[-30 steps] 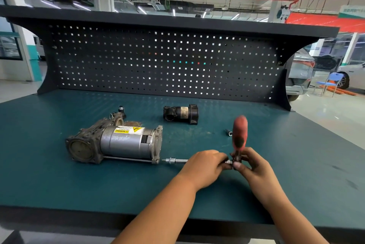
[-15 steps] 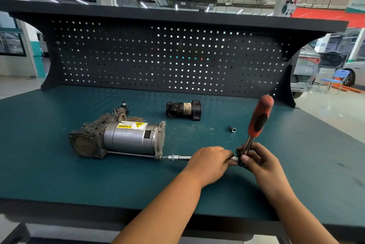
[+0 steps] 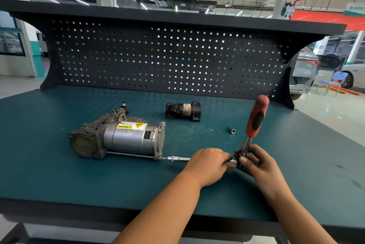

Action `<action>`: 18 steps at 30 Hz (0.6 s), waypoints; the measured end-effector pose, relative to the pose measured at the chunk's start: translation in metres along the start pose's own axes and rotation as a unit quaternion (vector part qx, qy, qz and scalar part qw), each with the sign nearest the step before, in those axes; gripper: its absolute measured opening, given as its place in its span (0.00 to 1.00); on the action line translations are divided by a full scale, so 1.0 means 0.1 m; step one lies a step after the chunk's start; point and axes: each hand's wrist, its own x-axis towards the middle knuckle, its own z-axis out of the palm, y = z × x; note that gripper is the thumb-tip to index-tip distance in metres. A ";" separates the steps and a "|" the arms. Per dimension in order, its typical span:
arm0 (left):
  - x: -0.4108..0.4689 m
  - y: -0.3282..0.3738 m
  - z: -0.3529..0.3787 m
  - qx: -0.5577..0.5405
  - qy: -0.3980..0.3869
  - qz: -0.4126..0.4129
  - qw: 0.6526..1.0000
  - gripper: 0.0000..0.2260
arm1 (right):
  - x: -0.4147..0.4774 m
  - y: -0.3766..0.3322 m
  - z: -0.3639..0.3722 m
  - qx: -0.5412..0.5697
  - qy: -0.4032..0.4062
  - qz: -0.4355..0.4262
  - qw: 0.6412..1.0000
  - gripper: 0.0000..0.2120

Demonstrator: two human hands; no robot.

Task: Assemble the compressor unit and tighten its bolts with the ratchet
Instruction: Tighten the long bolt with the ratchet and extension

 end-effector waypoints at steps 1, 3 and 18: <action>0.00 0.00 0.00 0.002 -0.001 0.000 1.000 0.15 | 0.00 0.00 0.00 0.000 0.000 0.004 1.000 0.11; 0.00 0.00 0.00 0.009 -0.004 0.001 1.000 0.15 | 0.01 0.01 0.00 -0.002 0.001 0.010 1.000 0.11; -0.05 0.03 -0.05 0.019 0.016 0.027 0.999 0.16 | 0.11 -0.01 0.06 -0.197 0.021 0.075 0.977 0.19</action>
